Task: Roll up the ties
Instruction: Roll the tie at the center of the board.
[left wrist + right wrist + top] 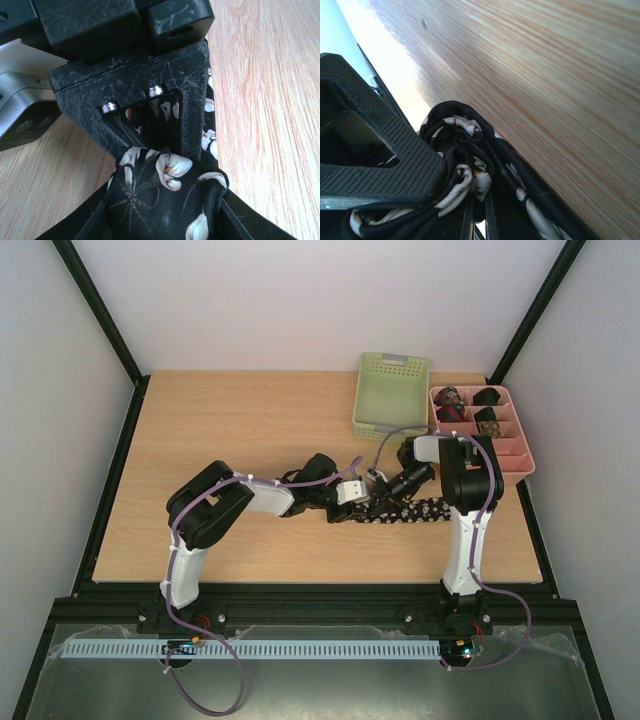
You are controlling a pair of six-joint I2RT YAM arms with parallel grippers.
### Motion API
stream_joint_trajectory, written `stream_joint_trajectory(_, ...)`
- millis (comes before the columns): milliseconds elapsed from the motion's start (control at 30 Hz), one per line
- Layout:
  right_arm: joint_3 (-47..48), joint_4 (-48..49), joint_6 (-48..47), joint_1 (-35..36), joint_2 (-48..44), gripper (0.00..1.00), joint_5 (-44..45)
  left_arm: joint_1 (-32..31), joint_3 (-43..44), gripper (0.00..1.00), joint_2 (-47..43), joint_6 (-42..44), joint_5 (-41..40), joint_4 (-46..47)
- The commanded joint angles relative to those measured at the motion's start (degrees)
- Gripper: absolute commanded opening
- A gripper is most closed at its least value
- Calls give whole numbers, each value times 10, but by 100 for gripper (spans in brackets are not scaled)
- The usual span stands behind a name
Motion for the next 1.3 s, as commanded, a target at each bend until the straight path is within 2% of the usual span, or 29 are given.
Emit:
stream_joint_trajectory(0,-13,42,51,4,31,1,84,-10,-19,42,41,25,-64,-89)
stream_joint_trajectory(167,-10,34,36,2,10,2,68,1,-37,37,34,47,-98,-143)
stream_joint_trajectory(600,27,-91,-52,-34,-42,32,23,11,-5,29,41,50,-135,-238)
stream_joint_trajectory(800,17,-88,-14,-28,-60,41,-41,10,8,29,46,46,-136,-257)
stream_joint_trajectory(900,4,-53,20,-11,-64,43,-43,10,14,29,49,46,-137,-264)
stream_joint_trajectory(1000,-10,-8,62,-1,-61,44,-32,10,17,29,48,45,-139,-269)
stream_joint_trajectory(1133,-8,4,70,8,-50,41,-17,10,17,29,48,43,-141,-274)
stream_joint_trajectory(1200,-7,10,78,9,-44,33,5,10,18,30,47,43,-140,-274)
stream_joint_trajectory(1233,-7,14,81,10,-42,26,20,10,17,31,46,45,-139,-275)
stream_joint_trajectory(1267,-10,18,83,8,-41,15,32,10,17,32,44,45,-139,-275)
